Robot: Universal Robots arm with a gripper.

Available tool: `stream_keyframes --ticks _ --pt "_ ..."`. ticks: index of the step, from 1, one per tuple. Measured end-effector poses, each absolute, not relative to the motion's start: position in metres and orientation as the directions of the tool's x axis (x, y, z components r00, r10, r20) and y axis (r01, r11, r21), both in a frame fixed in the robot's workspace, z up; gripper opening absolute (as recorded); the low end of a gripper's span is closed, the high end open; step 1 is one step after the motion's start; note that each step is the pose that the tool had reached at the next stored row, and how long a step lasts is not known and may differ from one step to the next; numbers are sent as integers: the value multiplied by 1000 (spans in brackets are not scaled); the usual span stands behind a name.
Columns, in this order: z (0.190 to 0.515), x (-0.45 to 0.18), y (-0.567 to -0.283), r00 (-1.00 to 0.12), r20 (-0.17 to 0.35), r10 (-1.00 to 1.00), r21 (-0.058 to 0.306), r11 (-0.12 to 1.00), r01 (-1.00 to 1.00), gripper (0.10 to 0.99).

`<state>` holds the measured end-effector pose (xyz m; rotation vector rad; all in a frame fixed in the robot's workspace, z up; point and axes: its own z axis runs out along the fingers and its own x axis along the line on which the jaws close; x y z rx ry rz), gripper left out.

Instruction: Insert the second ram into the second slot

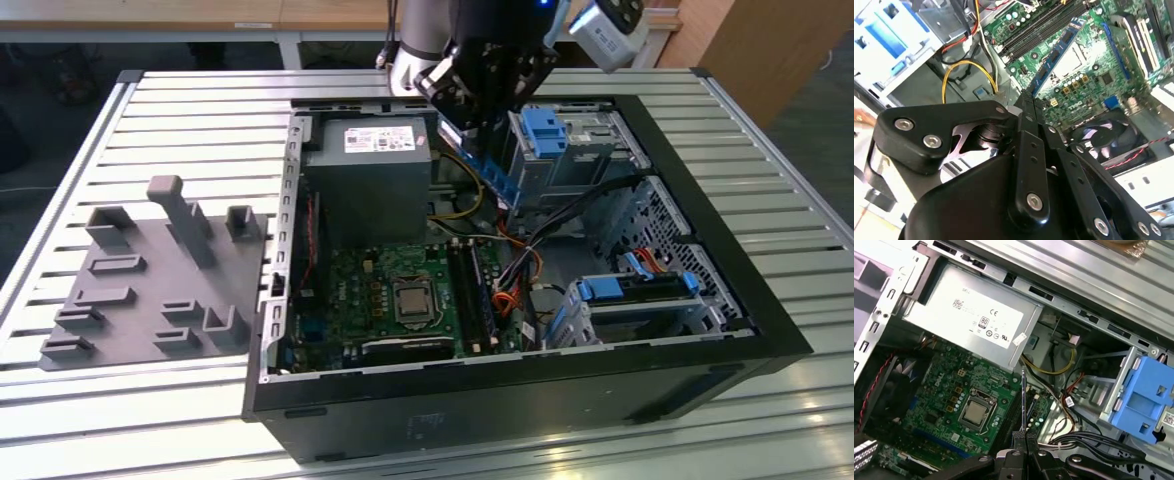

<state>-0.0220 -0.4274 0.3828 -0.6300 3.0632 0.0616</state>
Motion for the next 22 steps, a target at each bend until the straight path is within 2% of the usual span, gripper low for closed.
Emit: stream_keyframes --ticks 22 --pt "382 -22 -427 -994 -21 -104 36 994 -105 118"
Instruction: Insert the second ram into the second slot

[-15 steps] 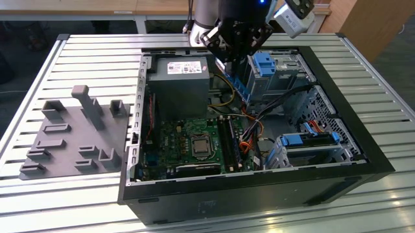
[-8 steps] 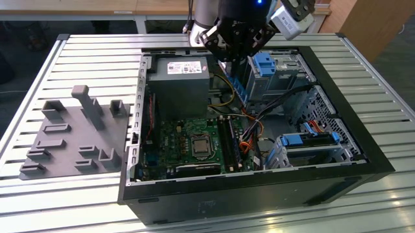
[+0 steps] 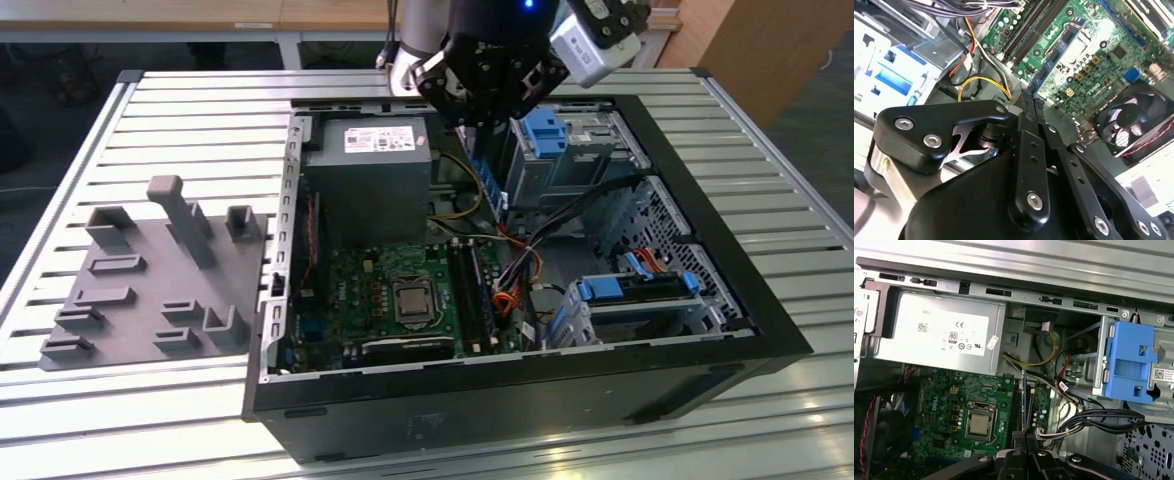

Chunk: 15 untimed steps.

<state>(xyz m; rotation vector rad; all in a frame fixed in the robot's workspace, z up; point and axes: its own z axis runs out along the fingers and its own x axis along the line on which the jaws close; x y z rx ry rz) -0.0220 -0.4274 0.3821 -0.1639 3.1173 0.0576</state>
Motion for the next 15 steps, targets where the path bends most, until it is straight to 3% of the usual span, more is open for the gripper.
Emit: stream_keyframes --ticks 15 --pt "382 -22 -427 -996 -21 82 36 996 81 118"
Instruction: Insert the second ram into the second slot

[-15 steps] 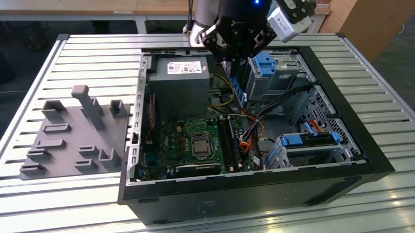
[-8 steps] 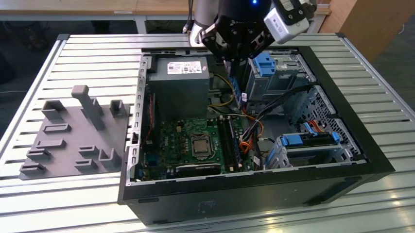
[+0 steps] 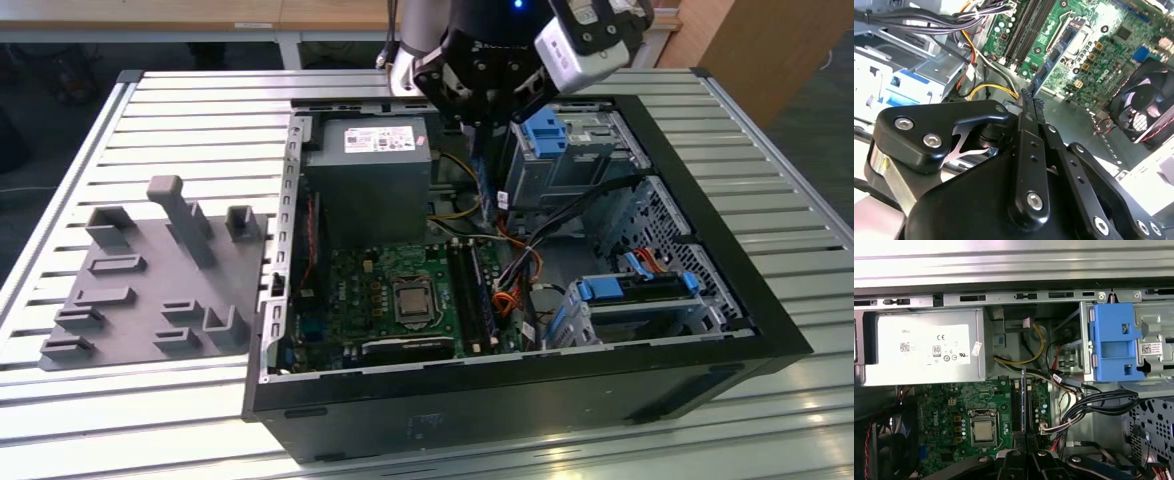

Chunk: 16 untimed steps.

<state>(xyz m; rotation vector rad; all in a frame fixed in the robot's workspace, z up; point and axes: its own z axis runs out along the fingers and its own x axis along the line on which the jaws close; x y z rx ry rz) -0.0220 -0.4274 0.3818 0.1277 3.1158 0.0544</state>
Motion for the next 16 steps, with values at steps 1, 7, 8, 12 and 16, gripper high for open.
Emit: stream_keyframes --ticks 1,7,8,12,16 --pt "382 -22 -427 -995 -21 94 36 995 93 118" --pt "382 -22 -427 -986 -21 163 36 986 162 118" --pt "381 -22 -427 -984 -21 175 36 984 174 118" --pt "381 -22 -428 -981 -21 194 35 980 194 118" --pt "380 -23 -428 -991 -21 130 35 991 130 118"
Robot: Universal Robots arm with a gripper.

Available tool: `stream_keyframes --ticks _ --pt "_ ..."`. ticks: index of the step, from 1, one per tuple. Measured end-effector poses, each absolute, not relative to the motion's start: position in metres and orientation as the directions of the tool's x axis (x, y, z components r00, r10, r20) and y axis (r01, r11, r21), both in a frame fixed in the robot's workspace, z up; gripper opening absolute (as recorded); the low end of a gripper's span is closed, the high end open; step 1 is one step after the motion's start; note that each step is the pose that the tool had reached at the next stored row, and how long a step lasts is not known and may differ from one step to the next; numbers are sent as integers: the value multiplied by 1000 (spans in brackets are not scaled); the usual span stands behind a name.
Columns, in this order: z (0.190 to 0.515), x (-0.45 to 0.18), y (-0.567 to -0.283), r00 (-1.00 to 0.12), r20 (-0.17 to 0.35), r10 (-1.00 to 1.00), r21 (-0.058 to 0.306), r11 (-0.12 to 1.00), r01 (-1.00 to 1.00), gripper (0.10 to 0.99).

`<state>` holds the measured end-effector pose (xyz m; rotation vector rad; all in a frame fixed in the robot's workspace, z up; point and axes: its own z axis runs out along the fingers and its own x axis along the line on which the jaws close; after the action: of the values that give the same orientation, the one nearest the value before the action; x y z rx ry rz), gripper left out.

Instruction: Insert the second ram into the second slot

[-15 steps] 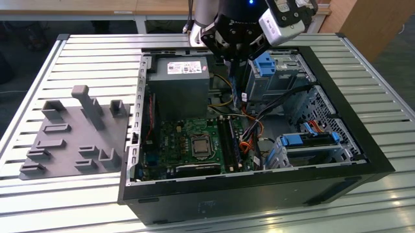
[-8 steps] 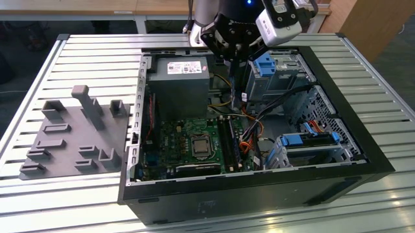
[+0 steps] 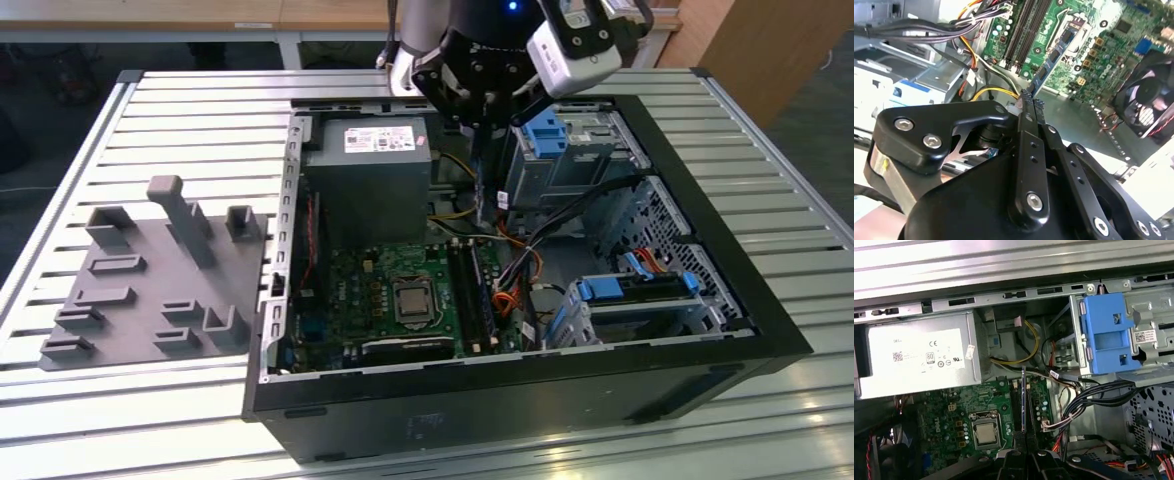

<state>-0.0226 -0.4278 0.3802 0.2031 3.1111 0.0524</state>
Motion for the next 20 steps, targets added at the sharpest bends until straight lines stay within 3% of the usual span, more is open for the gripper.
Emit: stream_keyframes --ticks 20 --pt "373 -23 -430 -995 -18 98 35 995 97 118"
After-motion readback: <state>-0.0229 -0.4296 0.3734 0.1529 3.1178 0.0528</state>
